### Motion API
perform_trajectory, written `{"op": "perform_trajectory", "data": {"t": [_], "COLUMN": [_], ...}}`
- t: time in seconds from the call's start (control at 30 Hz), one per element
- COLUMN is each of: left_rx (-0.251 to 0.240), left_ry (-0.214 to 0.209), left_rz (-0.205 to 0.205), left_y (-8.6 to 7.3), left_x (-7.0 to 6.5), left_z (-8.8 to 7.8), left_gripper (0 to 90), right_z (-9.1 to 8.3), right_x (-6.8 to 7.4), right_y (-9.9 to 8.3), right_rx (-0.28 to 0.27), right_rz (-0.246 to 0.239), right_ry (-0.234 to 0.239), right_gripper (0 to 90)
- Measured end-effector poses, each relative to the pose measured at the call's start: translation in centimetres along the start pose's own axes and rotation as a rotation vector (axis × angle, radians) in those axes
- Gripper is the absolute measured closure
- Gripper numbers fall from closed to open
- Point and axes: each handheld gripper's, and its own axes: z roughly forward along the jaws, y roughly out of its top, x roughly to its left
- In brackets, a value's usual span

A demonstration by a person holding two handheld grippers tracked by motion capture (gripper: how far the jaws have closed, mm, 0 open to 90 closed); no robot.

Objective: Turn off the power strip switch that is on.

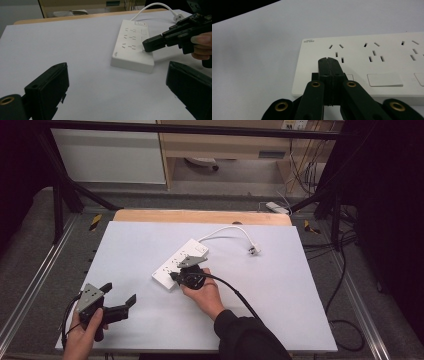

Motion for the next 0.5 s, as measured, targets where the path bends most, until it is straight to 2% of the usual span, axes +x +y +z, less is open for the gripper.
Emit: {"op": "perform_trajectory", "data": {"t": [0.23, 0.5], "left_rx": [0.000, 0.002], "left_ry": [-0.001, 0.000], "left_rz": [0.000, 0.002], "left_y": [0.00, -0.03], "left_x": [0.01, 0.00], "left_z": [0.00, 0.05], "left_gripper": [4.5, 4.5], "right_z": [0.05, 0.11], "right_x": [0.07, 0.25], "right_y": [-0.07, -0.43], "right_rx": [-0.007, -0.029], "right_rz": [-0.002, -0.028], "right_ry": [-0.005, -0.011], "right_gripper": [90.0, 90.0]}}
